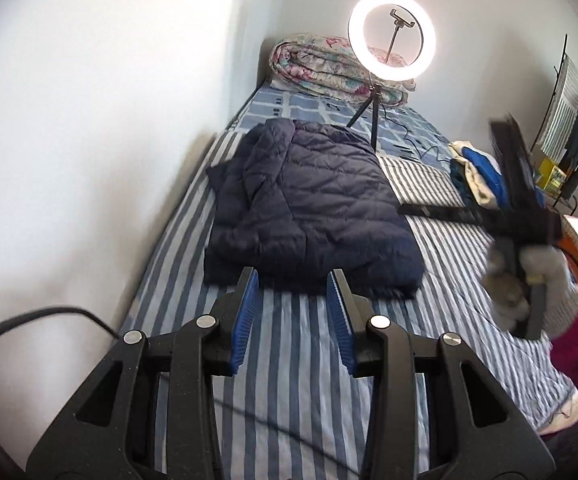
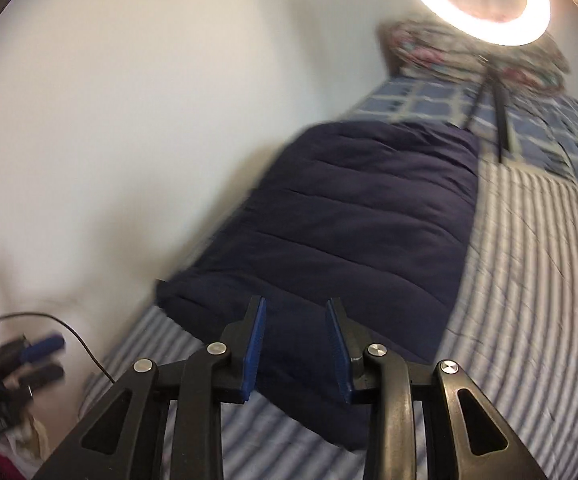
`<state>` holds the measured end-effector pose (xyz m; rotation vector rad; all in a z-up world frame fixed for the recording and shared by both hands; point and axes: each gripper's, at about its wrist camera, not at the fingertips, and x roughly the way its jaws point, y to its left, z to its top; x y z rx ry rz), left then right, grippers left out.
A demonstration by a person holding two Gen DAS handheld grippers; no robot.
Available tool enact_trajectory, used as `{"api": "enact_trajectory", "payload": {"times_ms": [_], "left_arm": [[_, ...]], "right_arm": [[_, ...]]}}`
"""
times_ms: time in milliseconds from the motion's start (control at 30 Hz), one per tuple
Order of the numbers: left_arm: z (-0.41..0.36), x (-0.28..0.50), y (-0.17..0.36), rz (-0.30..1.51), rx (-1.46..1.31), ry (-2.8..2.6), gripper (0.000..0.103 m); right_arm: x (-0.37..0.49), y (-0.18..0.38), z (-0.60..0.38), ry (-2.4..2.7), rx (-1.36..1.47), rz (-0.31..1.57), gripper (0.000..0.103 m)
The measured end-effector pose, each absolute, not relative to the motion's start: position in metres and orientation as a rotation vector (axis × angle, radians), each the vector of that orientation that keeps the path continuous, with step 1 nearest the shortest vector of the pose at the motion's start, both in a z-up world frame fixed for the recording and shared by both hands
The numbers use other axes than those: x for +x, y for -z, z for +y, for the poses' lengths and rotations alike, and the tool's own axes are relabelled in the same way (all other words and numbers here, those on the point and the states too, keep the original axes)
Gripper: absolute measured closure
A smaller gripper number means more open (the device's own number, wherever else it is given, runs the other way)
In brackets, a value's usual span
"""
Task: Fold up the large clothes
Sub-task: 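Move both tools to the jacket end and grasp it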
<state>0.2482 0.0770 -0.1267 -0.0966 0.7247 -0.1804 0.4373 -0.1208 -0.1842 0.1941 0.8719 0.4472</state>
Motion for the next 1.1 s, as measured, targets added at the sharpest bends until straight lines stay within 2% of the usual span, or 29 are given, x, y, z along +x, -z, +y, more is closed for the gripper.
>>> {"api": "enact_trajectory", "payload": {"times_ms": [200,233,300,367,467,633,833,900,933,967,1100], "left_arm": [[0.055,0.329,0.142,0.763,-0.025,0.12,0.066],[0.053,0.343,0.148,0.777,-0.015,0.112,0.066],[0.048,0.362,0.161,0.804,0.018,0.087,0.066],[0.047,0.377,0.178,0.84,0.05,0.061,0.066],[0.053,0.393,0.207,0.901,0.101,-0.001,0.066],[0.071,0.398,0.247,0.953,0.096,-0.027,0.063],[0.085,0.392,0.229,0.925,0.006,-0.017,0.062],[0.094,0.39,0.212,0.881,-0.064,-0.011,0.051],[0.099,0.39,0.207,0.868,-0.097,-0.014,0.033],[0.105,0.392,0.205,0.866,-0.123,-0.017,0.025],[0.116,0.408,0.213,0.943,-0.196,0.032,0.025]], "right_arm": [[0.441,0.216,-0.155,-0.375,0.233,0.933,0.066],[0.442,0.219,-0.155,-0.372,0.238,0.935,0.063],[0.443,0.224,-0.162,-0.367,0.262,0.932,0.049],[0.446,0.228,-0.164,-0.364,0.269,0.935,0.046],[0.444,0.233,-0.164,-0.367,0.27,0.941,0.044],[0.455,0.252,-0.16,-0.418,0.312,0.949,0.031],[0.463,0.267,-0.171,-0.477,0.461,0.961,0.029],[0.464,0.268,-0.173,-0.483,0.473,0.963,0.026],[0.463,0.269,-0.173,-0.486,0.482,0.966,0.025],[0.464,0.271,-0.174,-0.489,0.5,0.973,0.023],[0.467,0.278,-0.177,-0.513,0.571,0.987,0.022]]}}
